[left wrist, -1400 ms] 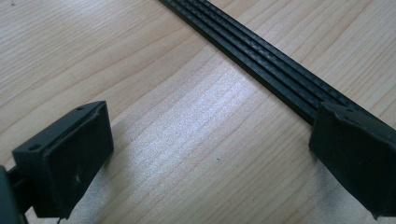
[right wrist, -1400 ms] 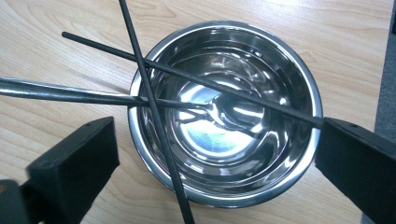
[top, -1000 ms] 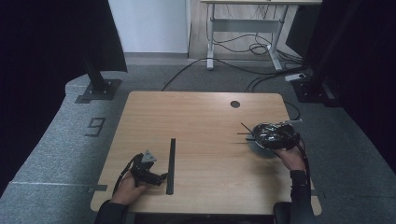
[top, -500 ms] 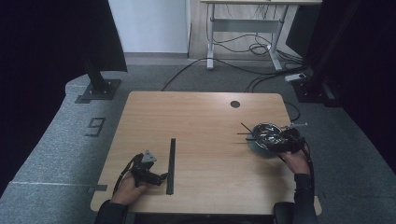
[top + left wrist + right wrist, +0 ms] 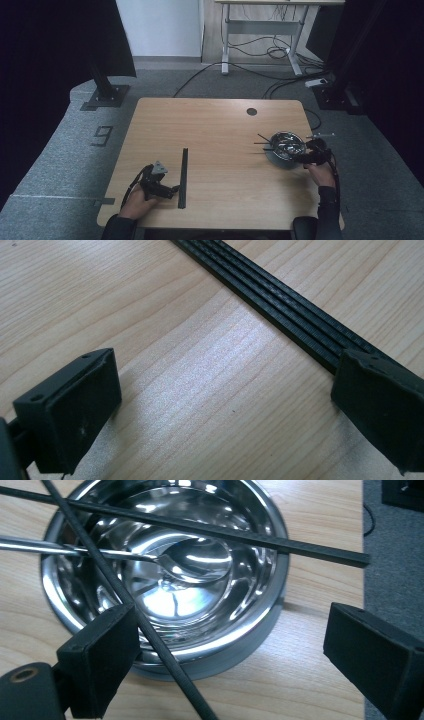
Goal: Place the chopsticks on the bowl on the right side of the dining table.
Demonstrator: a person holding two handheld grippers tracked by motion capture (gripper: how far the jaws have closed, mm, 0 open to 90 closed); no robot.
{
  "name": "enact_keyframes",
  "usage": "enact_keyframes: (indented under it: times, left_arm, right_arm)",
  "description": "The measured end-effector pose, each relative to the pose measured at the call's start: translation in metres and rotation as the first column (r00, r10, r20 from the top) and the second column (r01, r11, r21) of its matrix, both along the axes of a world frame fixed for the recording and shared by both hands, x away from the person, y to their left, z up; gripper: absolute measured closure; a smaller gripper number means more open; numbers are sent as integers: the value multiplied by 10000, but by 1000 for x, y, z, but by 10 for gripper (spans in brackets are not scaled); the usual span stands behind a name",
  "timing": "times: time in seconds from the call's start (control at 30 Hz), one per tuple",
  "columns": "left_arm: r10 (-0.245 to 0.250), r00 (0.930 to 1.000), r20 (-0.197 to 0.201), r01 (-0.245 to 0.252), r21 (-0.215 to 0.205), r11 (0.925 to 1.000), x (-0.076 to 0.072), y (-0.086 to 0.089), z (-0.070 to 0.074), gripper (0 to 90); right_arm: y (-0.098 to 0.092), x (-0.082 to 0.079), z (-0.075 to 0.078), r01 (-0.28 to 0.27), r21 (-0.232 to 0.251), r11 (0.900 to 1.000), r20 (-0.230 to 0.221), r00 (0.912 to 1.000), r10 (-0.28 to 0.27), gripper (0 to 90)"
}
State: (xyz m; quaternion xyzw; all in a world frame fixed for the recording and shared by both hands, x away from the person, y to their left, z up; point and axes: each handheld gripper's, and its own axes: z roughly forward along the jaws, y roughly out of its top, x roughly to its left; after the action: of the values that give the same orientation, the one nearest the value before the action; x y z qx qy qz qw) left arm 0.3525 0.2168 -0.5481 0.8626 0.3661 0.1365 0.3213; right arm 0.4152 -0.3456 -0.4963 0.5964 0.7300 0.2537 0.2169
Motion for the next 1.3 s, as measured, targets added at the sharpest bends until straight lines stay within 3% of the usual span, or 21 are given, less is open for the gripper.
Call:
enact_keyframes:
  times: [0.57,0.73,1.3]
  left_arm:
    - [0,10000,0,0,-2,10000,0,0,0,0]
    - [3,10000,6,-3,3,10000,0,0,0,0]
    - [1,10000,1,-1,-3,10000,0,0,0,0]
  right_arm:
    - [-20,3,-3,600,-169,9981,361,9976,-593,87]
    - [-27,6,-5,940,-135,9955,620,9937,-930,93]
    - [-36,15,-7,1265,-173,9918,1158,9855,-1237,98]
